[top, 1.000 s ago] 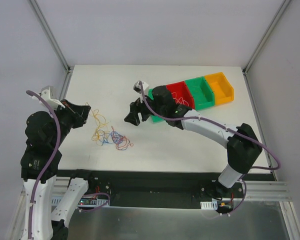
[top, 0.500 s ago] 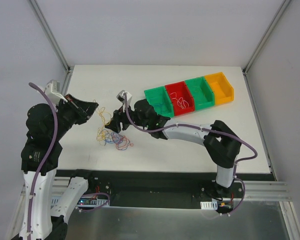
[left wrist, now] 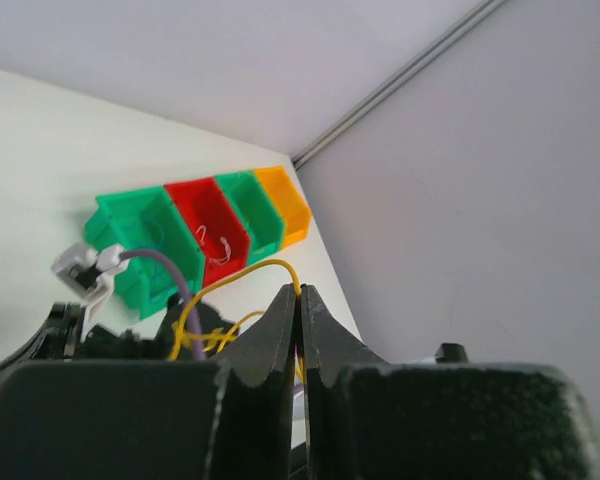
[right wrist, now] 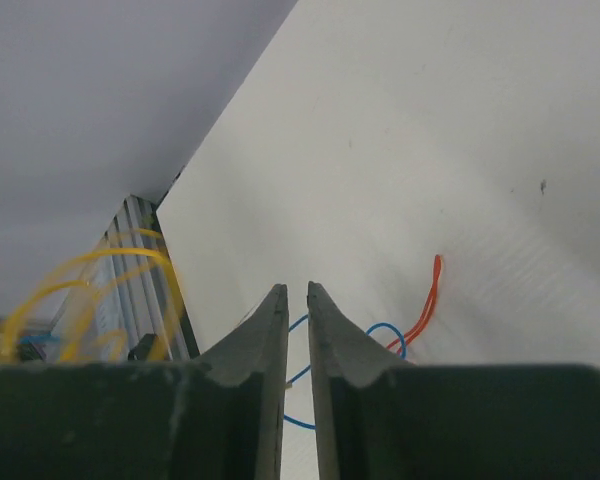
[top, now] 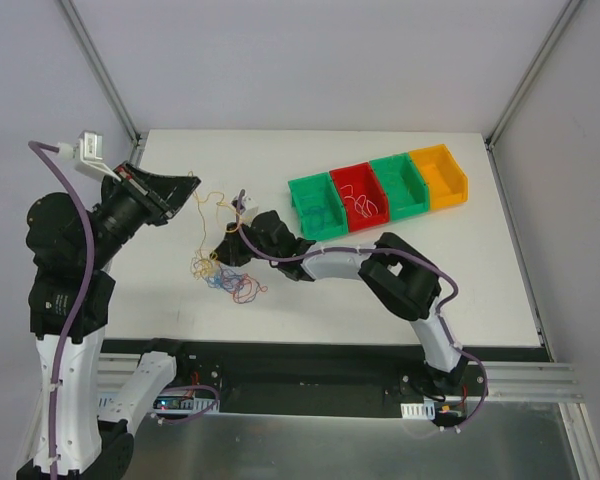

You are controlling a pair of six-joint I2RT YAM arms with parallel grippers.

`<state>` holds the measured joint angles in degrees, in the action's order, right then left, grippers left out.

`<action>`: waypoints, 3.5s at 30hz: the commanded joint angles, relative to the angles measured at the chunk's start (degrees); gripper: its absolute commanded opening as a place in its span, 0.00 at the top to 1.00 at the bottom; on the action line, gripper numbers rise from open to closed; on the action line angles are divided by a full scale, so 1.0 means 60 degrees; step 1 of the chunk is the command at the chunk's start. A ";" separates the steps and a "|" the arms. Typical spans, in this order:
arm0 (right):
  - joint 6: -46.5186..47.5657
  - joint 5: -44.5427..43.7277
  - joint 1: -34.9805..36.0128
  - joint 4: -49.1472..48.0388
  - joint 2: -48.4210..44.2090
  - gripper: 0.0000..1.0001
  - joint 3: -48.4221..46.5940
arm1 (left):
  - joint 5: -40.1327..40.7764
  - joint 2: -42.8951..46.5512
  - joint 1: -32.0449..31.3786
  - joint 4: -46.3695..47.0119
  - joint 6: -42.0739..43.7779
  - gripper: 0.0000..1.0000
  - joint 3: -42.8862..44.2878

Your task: Untangle the cables

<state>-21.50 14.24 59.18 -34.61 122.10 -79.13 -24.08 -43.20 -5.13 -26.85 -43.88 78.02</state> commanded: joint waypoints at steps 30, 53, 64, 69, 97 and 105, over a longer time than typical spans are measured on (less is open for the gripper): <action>0.1868 0.0983 -0.0328 -0.2051 -0.3739 0.25 0.3021 | 0.0043 -0.1062 0.0093 0.3450 -0.0861 1.00 0.0986; 0.1929 -0.3585 0.0318 -0.0663 -0.2495 0.43 0.1558 | -0.0352 -0.1105 0.0093 0.4152 -0.1608 1.00 0.0840; -0.0049 -0.3152 -0.0619 0.0626 -0.2142 0.99 0.2070 | 0.0350 -0.1705 0.0093 0.4050 -0.0261 1.00 0.3880; -0.0211 -0.2476 -0.0796 0.1388 -0.2142 0.99 0.2260 | 0.0307 -0.2554 0.0093 0.3875 -0.0011 1.00 0.5919; 0.3022 -0.1994 -0.0548 0.5317 -0.4907 0.25 0.2113 | 0.2035 -0.1795 0.0093 0.4446 0.0824 1.00 0.4460; 0.4300 -0.1565 0.0551 0.2854 -0.5602 0.04 0.1533 | 0.2123 -0.1516 0.0093 0.4812 0.0575 1.00 0.3755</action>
<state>-0.89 3.62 59.77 -10.28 85.93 -65.25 -12.49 -53.54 -5.15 -2.37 -39.88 101.01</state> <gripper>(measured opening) 0.942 0.006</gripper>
